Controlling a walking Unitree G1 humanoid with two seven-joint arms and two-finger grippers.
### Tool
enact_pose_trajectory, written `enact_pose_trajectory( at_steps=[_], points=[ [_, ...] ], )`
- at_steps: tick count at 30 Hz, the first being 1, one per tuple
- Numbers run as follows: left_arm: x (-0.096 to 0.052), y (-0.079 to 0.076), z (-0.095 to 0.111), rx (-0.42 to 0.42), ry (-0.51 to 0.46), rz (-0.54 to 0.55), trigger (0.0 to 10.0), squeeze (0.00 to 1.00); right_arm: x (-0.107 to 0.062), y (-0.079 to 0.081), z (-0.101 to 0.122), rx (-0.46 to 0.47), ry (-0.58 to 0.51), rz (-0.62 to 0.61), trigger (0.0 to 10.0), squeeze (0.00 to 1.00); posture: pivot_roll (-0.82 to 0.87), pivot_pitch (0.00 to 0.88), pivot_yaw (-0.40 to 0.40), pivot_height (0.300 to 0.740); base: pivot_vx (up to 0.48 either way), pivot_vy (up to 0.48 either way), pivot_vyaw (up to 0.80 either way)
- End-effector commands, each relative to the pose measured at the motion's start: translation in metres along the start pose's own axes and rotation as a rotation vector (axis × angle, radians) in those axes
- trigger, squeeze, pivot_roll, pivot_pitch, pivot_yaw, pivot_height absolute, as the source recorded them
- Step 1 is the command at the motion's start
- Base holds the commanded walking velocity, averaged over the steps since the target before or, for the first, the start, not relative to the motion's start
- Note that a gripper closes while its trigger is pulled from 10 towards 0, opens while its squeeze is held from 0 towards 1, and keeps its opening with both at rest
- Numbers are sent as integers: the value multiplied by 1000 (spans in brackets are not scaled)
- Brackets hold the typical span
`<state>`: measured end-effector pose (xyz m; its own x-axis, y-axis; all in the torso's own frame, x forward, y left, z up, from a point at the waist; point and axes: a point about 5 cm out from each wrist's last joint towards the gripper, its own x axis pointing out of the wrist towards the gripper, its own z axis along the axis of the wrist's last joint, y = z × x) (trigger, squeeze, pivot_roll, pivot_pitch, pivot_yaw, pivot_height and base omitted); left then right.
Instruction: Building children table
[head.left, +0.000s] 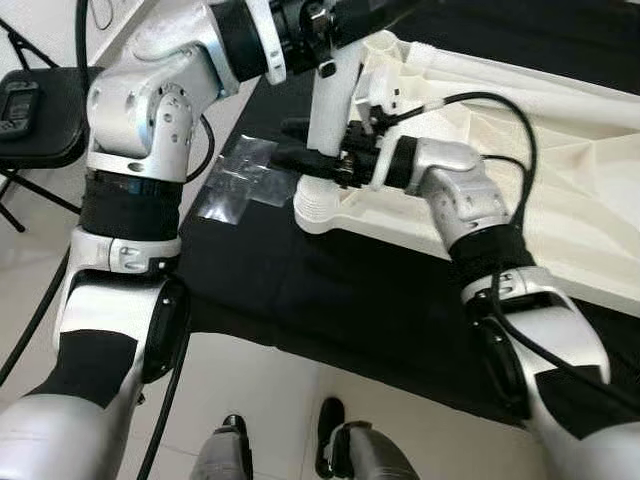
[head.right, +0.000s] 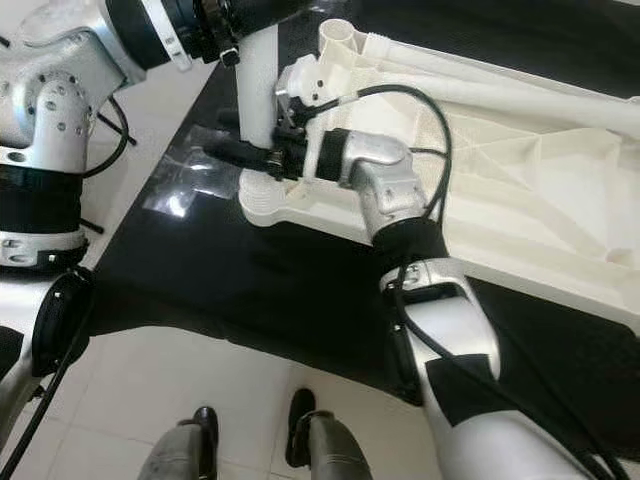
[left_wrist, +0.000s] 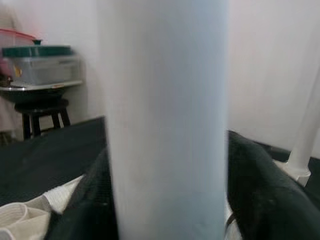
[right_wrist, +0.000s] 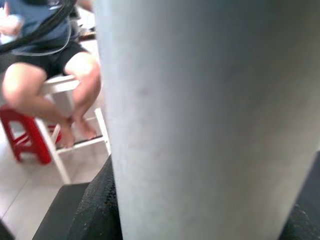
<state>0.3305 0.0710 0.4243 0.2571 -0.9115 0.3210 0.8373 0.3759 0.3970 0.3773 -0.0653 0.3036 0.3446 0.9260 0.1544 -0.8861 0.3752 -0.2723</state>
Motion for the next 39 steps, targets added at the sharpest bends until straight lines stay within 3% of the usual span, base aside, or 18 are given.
enact_pose_trajectory(
  at_steps=[1, 2, 3, 4, 5, 6, 10, 14, 19, 24, 25, 26, 30, 32, 33, 35, 36, 39],
  points=[
    [23, -16, -16, -33, 45, -84, 10000, 0, 22, 31, -35, 7, 127, -29, 0, 0, 118, 345, -84, 740, 0, 0, 0],
    [23, -16, -16, -33, 45, -84, 10000, 0, 22, 31, -35, 7, 127, -29, 0, 0, 118, 345, -84, 740, 0, 0, 0],
    [23, -15, -17, -40, 45, -73, 10000, 0, 16, 34, -50, -25, 212, -273, 0, 0, 110, 342, -94, 740, 0, 0, 0],
    [23, -13, -17, -44, 45, -64, 10000, 0, 2, 43, -66, -21, 300, -633, 0, 0, 110, 342, -94, 740, 0, 0, 0],
    [23, -13, -17, -44, 45, -64, 10000, 0, 2, 43, -66, -21, 300, -633, 0, 0, 110, 342, -94, 740, 0, 0, 0],
    [23, -12, -16, -48, 44, -61, 10000, 0, 1, 71, -76, 46, 331, -700, 0, 0, 120, 351, -86, 740, 0, 0, 0],
    [28, -14, -16, -47, 48, -58, 10000, 0, 16, 92, -71, 66, 271, -671, 0, 0, 106, 332, -74, 740, 0, 0, 0],
    [50, -42, 1, -27, 22, -89, 10000, 0, 35, 74, -57, 6, 198, -622, 0, 0, 112, 333, -81, 740, 0, 0, 0],
    [54, -44, 9, -20, 14, -86, 10000, 0, 36, 74, -57, 9, 199, -628, 0, 0, 113, 332, -82, 740, 0, 0, 0],
    [55, -39, 20, -10, 15, -82, 10000, 0, 30, 85, -55, 44, 244, -719, 0, 0, 118, 329, -75, 740, 0, 0, 0],
    [52, -36, 20, -12, 16, -82, 2706, 0, 30, 85, -56, 46, 248, -724, 0, 0, 117, 328, -72, 740, 0, 0, 0],
    [48, -33, 20, -16, 17, -78, 0, 0, 30, 85, -56, 49, 247, -727, 0, 0, 118, 326, -70, 740, 0, 0, 0],
    [45, -30, 20, -20, 18, -73, 0, 0, 30, 85, -57, 53, 245, -729, 0, 0, 118, 326, -70, 740, 0, 0, 0],
    [34, -23, 20, -25, 18, -68, 0, 0, 30, 84, -58, 63, 240, -730, 0, 0, 118, 324, -65, 740, 0, 0, 0],
    [31, -21, 19, -25, 21, -68, 0, 0, 30, 84, -57, 66, 238, -730, 3412, 0, 118, 323, -62, 740, 0, 0, 0],
    [30, -20, 19, -25, 24, -69, 0, 0, 29, 83, -57, 69, 236, -731, 3412, 0, 118, 323, -62, 740, 0, 0, 0],
    [30, -21, 19, -22, 31, -74, 0, 0, 28, 82, -56, 69, 236, -731, 10000, 0, 121, 322, -61, 740, 0, 0, 0],
    [30, -22, 18, -17, 40, -81, 0, 0, 27, 80, -55, 67, 244, -732, 10000, 0, 121, 322, -61, 740, 0, 0, 0]
  ],
)
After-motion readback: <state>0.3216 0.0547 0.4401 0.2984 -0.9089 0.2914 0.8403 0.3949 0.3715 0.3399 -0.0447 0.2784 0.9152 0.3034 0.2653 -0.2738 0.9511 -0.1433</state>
